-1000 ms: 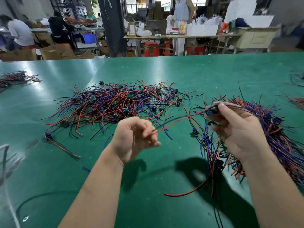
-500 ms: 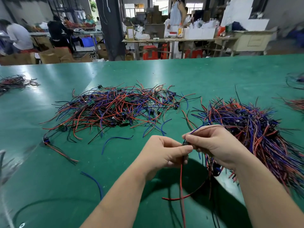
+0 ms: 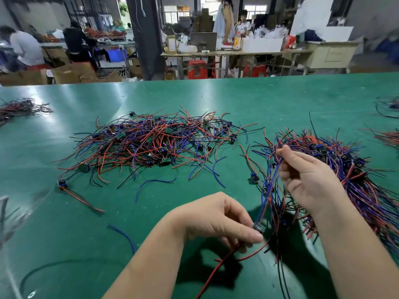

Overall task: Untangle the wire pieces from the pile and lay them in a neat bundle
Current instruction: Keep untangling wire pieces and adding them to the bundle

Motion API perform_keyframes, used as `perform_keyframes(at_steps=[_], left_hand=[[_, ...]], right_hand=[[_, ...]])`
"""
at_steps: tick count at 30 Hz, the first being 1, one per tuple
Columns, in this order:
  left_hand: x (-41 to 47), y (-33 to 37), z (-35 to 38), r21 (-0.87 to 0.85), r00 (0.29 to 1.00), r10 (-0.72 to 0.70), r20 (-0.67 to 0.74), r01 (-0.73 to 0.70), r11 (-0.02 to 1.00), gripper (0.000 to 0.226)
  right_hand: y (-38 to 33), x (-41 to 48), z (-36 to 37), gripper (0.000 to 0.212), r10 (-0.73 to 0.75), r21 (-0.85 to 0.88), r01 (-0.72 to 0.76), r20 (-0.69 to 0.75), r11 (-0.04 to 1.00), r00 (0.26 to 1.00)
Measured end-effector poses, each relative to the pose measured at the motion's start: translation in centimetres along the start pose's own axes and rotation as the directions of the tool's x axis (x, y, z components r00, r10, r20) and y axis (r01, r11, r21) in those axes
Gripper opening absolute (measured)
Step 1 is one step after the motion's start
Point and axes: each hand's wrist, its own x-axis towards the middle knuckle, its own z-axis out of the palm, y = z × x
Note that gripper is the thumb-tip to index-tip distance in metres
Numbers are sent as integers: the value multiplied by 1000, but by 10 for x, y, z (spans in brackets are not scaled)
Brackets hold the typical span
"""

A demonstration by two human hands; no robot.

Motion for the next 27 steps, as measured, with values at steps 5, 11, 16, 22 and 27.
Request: perform_keyframes(at_steps=[5,11,16,22,27], left_hand=[[-4,-2,-7,-98,985,168,27,-165,981,17],[3,2,-17,-669,868,416,-271,-481,567,39],[4,11,-13,-804,874,274,-401,-480,351,39],[20,15,3,-786,814,-57,-578,-536,308,31],[25,12,11,-808,831,-86,-550,-503,307,39]], right_hand=[[-4,9,-10,30,5,172,14,-111,985,994],[20,-5,10,6,107,-295,-35,231,955,967],[38,-20,27,44,-26,-253,175,503,951,864],[53,-20,32,58,-234,-156,368,535,917,812],[58,-23,36,46,-484,-350,656,464,669,742]])
